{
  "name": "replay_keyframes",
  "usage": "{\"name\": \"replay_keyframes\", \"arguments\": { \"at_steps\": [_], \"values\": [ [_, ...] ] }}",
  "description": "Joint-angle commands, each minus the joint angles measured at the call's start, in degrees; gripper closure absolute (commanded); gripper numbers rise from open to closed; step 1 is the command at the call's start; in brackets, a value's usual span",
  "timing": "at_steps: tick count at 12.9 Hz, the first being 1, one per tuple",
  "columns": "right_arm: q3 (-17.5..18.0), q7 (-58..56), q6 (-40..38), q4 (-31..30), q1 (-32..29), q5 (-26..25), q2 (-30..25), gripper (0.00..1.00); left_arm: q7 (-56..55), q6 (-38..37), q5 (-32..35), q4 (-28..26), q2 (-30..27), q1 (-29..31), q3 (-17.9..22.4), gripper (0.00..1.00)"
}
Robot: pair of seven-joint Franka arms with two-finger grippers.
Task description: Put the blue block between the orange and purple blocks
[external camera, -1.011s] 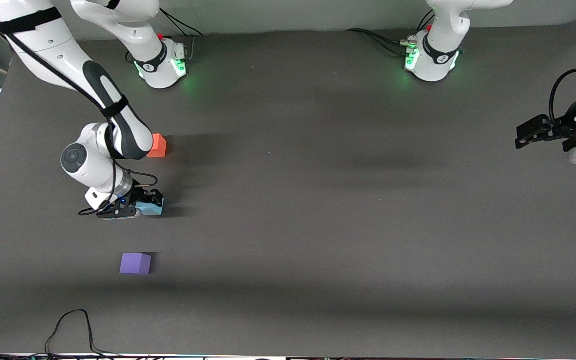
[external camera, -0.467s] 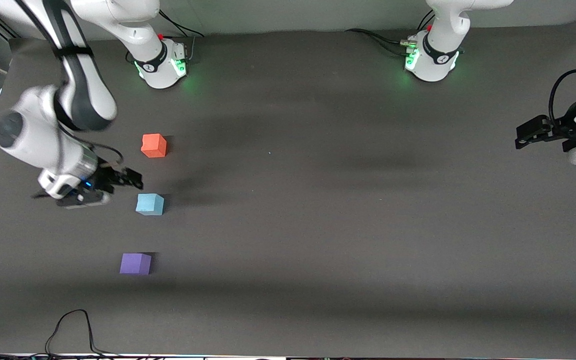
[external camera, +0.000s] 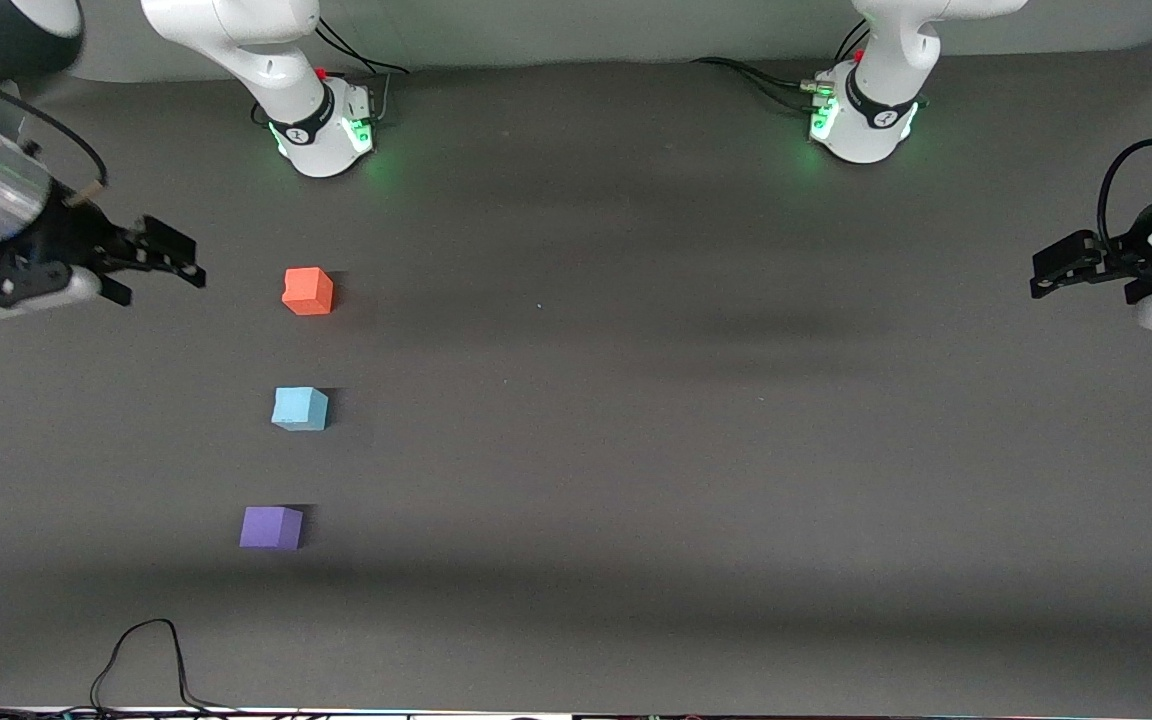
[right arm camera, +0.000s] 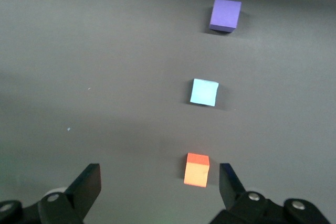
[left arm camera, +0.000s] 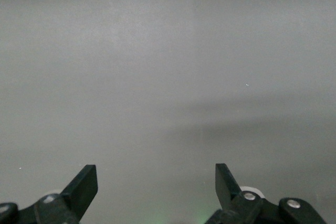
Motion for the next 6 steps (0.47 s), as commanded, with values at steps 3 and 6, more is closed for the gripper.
{"name": "replay_keyframes", "arguments": {
  "at_steps": [3,6],
  "values": [
    [-6.8,5.2,-2.3,3.6,8.8,-0.8,3.0,0.00,-0.5,0.9,-0.2,-0.6,-0.4,-0.7,0.4,0.00],
    [-6.9,5.1,-2.2,3.7,8.8,-0.9,3.1,0.00,-0.5,1.0,-0.2,-0.6,-0.4,-0.7,0.4,0.00]
  ]
}}
